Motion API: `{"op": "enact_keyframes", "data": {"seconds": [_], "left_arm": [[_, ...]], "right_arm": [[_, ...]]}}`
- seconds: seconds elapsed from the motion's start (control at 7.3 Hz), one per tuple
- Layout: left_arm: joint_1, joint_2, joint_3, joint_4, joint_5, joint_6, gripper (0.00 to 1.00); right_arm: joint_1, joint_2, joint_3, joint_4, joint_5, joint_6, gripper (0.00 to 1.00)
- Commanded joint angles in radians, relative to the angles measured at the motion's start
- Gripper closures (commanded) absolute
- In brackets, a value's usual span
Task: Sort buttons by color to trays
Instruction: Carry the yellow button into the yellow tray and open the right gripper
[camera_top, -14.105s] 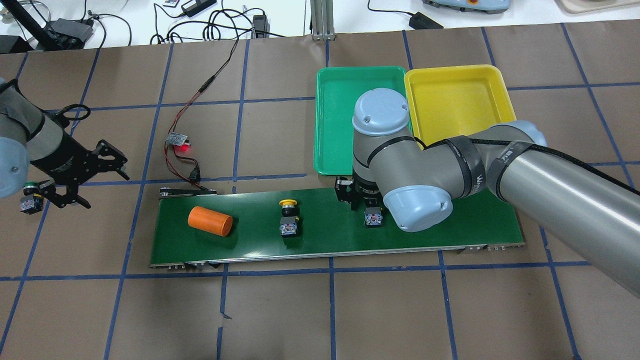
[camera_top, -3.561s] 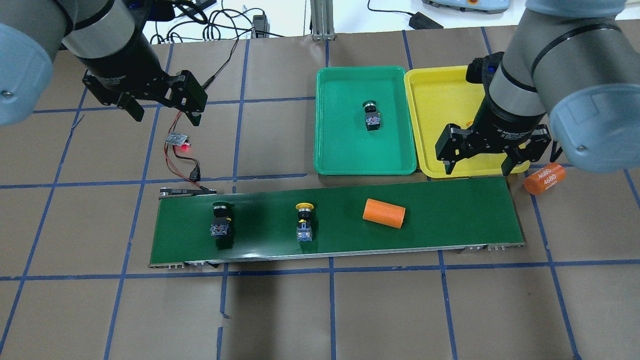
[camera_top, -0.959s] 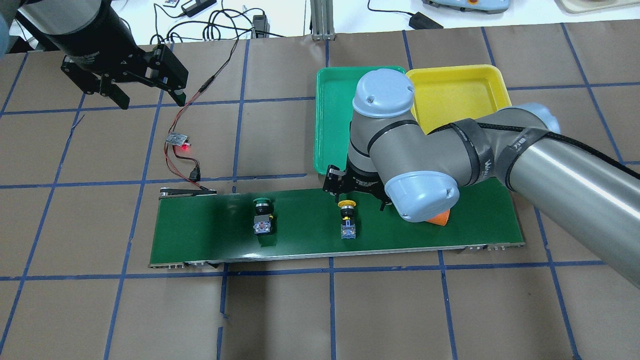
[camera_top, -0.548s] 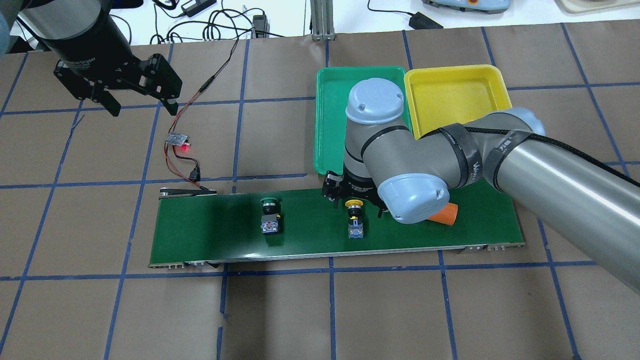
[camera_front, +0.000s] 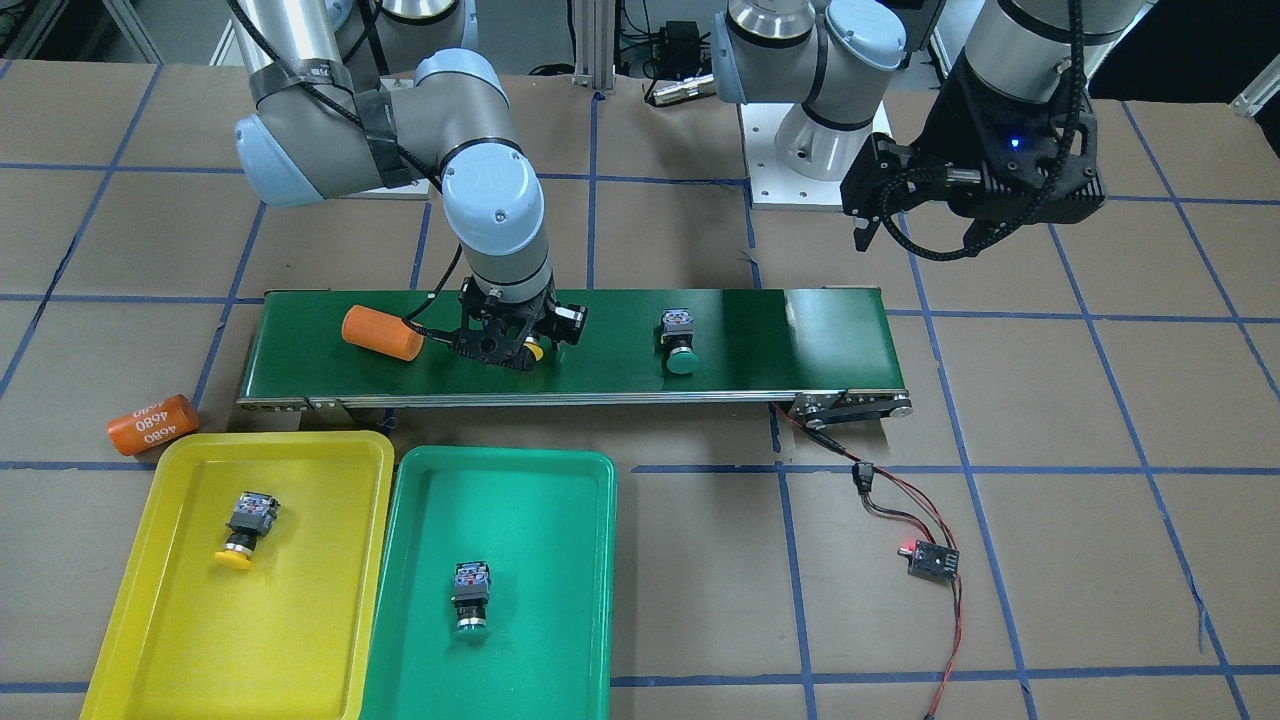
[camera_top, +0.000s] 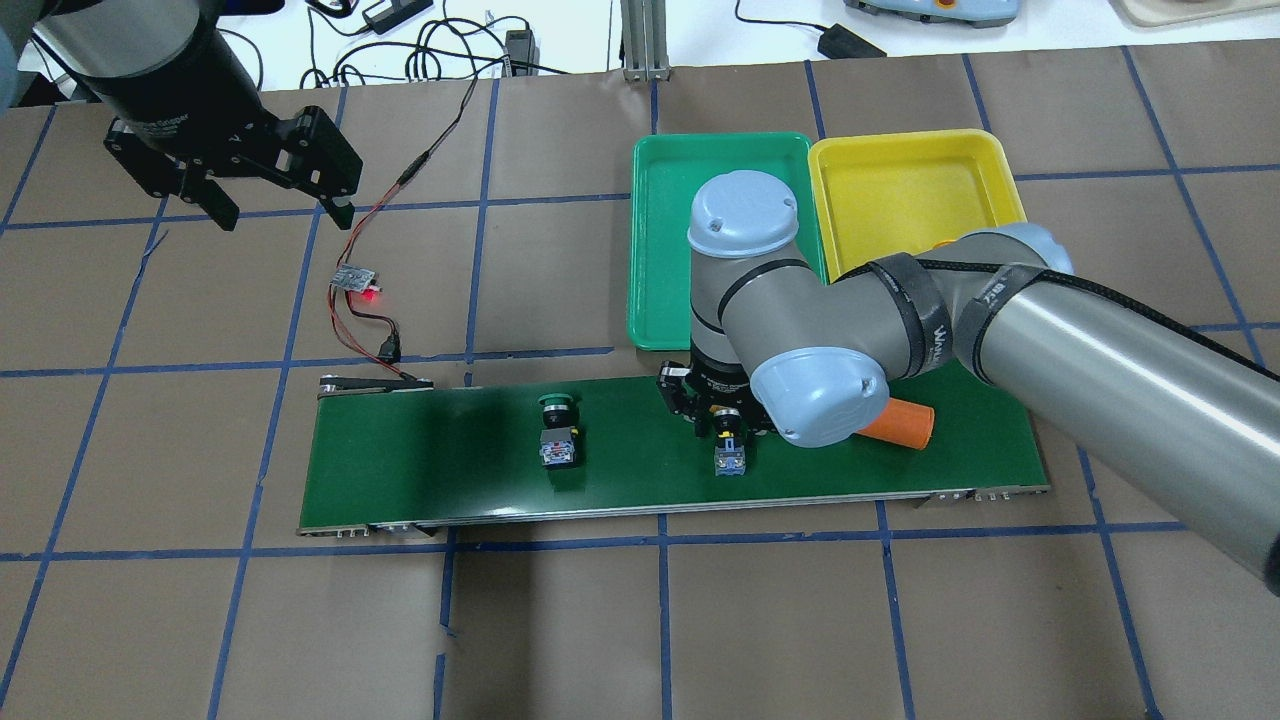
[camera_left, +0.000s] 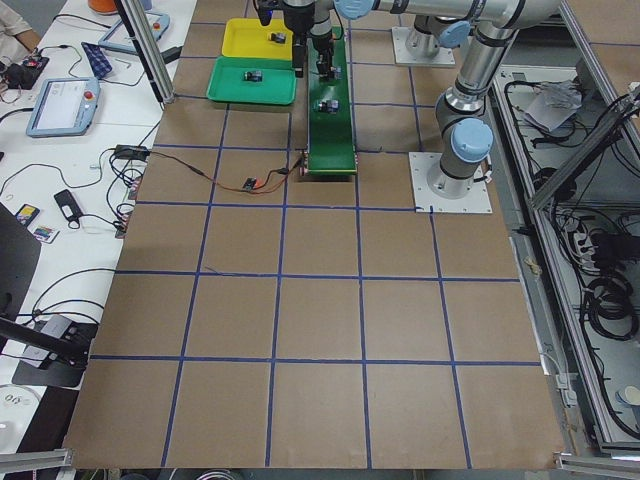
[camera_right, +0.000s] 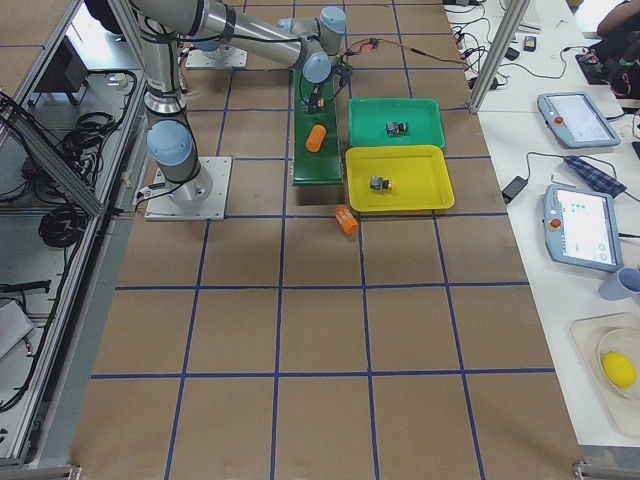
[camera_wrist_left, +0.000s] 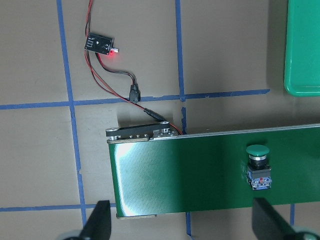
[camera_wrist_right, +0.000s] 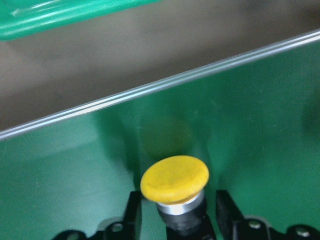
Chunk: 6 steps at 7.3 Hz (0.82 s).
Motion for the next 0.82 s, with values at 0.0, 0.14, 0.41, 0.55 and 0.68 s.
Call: {"op": "enact_keyframes", "data": {"seconds": [0.0,0.14,0.41,0.55,0.68], "left_arm": [[0.0,-0.001,-0.001,0.001,0.0,0.0,0.0],[0.0,-0.001,-0.001,0.002,0.0,0.0,0.0],[0.0,-0.001,-0.001,0.002,0.0,0.0,0.0],[0.0,-0.002,-0.001,0.002,0.0,0.0,0.0],[0.0,-0.001,-0.001,0.002,0.0,0.0,0.0]], "right_arm": [[-0.007,-0.034,-0.037,0.04,-0.03,-0.005,1.0],[-0.024,-0.046,-0.054,0.055,-0.03,-0.005,1.0],[-0.138,-0.031,-0.075,0.043,-0.114,-0.089,1.0],[-0.255,-0.03,-0.123,0.014,-0.125,-0.196,1.0],[-0.333,0.004,-0.184,0.011,-0.125,-0.282,1.0]]}}
